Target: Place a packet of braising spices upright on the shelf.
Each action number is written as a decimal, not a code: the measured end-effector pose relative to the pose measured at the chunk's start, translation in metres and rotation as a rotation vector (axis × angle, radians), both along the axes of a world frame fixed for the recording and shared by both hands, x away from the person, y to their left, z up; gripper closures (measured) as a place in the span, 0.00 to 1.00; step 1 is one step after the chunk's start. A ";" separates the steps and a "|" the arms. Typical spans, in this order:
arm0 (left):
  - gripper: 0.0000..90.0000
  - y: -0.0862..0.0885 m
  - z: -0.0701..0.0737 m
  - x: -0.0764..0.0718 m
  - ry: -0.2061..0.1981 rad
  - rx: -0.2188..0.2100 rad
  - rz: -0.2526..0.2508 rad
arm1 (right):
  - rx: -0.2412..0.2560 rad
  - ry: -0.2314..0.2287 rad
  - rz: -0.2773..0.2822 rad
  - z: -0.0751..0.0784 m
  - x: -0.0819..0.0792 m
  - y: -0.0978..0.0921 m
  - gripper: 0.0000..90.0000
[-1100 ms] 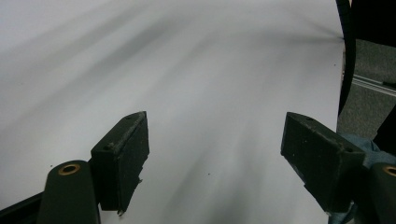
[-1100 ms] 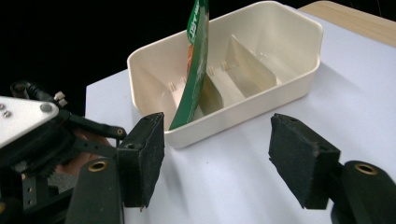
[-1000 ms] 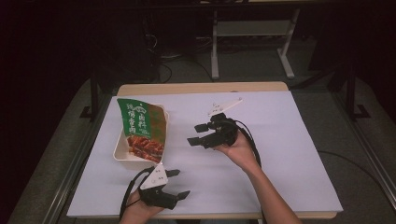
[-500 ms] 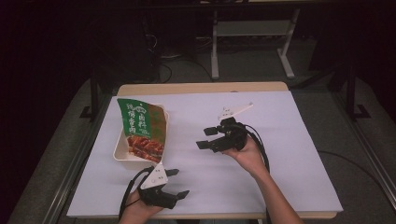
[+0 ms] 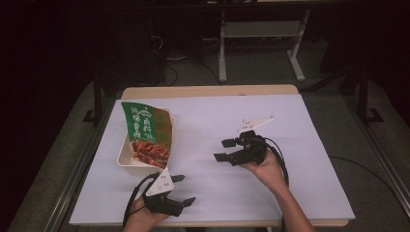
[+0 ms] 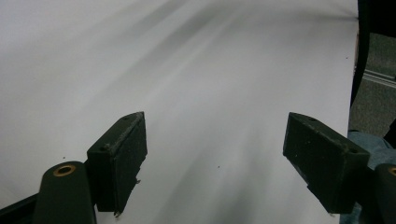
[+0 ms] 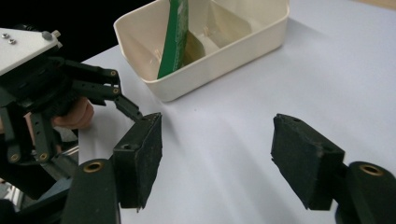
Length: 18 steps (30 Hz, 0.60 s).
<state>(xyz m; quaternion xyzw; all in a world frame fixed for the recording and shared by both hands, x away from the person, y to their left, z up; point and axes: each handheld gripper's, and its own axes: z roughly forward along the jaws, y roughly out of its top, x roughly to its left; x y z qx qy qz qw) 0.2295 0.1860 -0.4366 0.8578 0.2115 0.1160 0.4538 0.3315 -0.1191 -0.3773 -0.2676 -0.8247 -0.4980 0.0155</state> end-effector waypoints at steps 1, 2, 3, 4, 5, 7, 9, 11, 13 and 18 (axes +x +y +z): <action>0.23 0.001 0.000 0.001 0.001 -0.002 0.001 | -0.001 -0.001 -0.005 -0.001 -0.002 -0.003 0.37; 0.23 0.001 0.000 0.001 0.002 -0.001 0.001 | -0.002 -0.003 -0.008 -0.002 -0.003 -0.006 0.37; 0.23 0.001 0.001 0.002 -0.002 0.003 0.001 | -0.001 0.001 -0.011 -0.003 -0.005 -0.008 0.37; 0.23 0.001 0.000 0.001 0.001 0.000 0.005 | 0.001 0.002 -0.015 -0.004 -0.006 -0.011 0.37; 0.23 0.002 0.000 0.001 0.002 0.001 0.005 | -0.003 0.004 -0.018 -0.005 -0.007 -0.013 0.37; 0.23 0.001 0.000 0.001 -0.001 0.003 0.005 | 0.001 0.006 -0.028 -0.007 -0.010 -0.019 0.37; 0.23 0.001 0.001 0.000 -0.002 0.005 0.004 | -0.001 0.007 -0.036 -0.009 -0.012 -0.024 0.37; 0.23 0.001 0.001 0.000 -0.005 0.006 0.003 | -0.005 0.009 -0.041 -0.012 -0.015 -0.030 0.37; 0.23 0.001 0.000 0.000 -0.004 0.007 0.002 | -0.015 0.015 -0.048 -0.013 -0.018 -0.035 0.37; 0.23 0.002 0.000 0.002 0.006 -0.005 0.006 | -0.012 0.018 -0.072 -0.018 -0.023 -0.049 0.37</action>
